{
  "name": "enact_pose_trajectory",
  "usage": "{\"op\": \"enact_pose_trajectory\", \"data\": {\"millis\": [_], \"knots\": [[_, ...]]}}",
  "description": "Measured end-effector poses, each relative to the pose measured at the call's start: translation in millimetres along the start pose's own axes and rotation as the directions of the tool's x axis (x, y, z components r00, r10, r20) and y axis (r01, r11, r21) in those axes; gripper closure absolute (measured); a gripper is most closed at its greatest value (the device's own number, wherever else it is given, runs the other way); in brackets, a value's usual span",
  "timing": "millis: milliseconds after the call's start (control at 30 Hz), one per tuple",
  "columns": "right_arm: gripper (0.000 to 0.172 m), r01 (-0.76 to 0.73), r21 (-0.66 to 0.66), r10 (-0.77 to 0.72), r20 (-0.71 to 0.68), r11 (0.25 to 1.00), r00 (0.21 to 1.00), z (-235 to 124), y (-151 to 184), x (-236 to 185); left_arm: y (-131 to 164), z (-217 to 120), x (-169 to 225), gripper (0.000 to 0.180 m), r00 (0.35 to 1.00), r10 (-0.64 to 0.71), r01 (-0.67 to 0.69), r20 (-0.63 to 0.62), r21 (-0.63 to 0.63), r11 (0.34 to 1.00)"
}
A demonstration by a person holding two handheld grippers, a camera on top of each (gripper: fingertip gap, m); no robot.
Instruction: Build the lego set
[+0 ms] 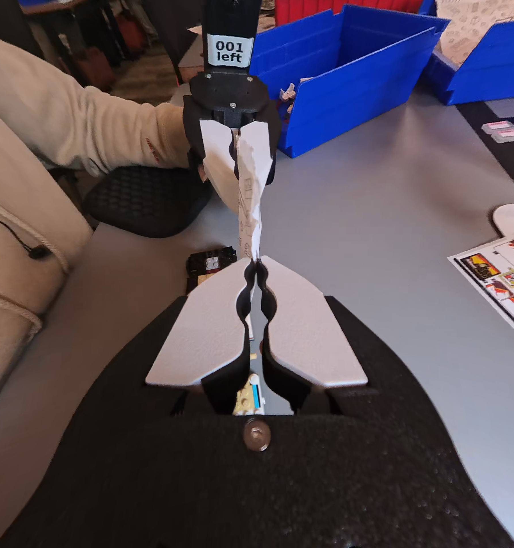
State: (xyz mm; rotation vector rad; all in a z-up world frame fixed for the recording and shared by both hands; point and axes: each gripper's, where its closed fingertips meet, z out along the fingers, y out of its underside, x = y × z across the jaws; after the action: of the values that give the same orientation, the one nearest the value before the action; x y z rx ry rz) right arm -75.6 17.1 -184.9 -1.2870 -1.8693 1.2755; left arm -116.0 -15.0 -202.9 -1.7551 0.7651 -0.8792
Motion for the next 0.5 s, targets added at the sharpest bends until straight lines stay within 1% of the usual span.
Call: {"op": "enact_pose_trajectory", "data": {"millis": [67,133,200,233,267,367,400,467,500], "knots": [[0.165,0.032,0.019,-0.031,-0.047,0.999,0.998,1,-5,0,-1,-1,-2,0.180,1.000,-0.002,0.002,0.006,0.013,1.000],[0.151,0.048,0.029,-0.046,-0.075,0.998,0.996,5,-7,1,-2,-1,-1,0.180,1.000,0.001,-0.001,-0.004,0.022,1.000],[0.147,0.066,0.046,-0.062,-0.083,0.997,0.995,10,-9,0,1,1,-2,0.180,1.000,0.007,-0.007,0.005,0.012,1.000],[0.153,0.069,0.057,-0.064,-0.091,0.996,0.994,12,-9,0,3,2,-2,0.180,1.000,0.005,-0.005,0.000,0.007,1.000],[0.169,0.075,0.065,-0.069,-0.098,0.995,0.993,12,-10,1,4,2,-2,0.180,1.000,0.005,-0.005,-0.002,0.007,1.000],[0.171,0.070,0.077,-0.065,-0.062,0.995,0.996,9,-9,-2,0,0,-3,0.180,1.000,0.006,-0.006,-0.003,0.031,1.000],[0.171,0.073,0.077,-0.068,-0.071,0.994,0.995,6,-8,0,0,-1,-6,0.180,1.000,0.004,-0.004,0.007,0.032,0.999],[0.171,0.079,0.070,-0.072,-0.095,0.994,0.993,2,-6,4,2,-4,-14,0.179,0.997,0.041,-0.042,0.064,0.021,0.999],[0.171,0.076,0.072,-0.069,-0.098,0.995,0.993,1,-5,4,1,-6,-18,0.174,0.993,0.065,-0.068,0.094,0.028,0.997]]}}
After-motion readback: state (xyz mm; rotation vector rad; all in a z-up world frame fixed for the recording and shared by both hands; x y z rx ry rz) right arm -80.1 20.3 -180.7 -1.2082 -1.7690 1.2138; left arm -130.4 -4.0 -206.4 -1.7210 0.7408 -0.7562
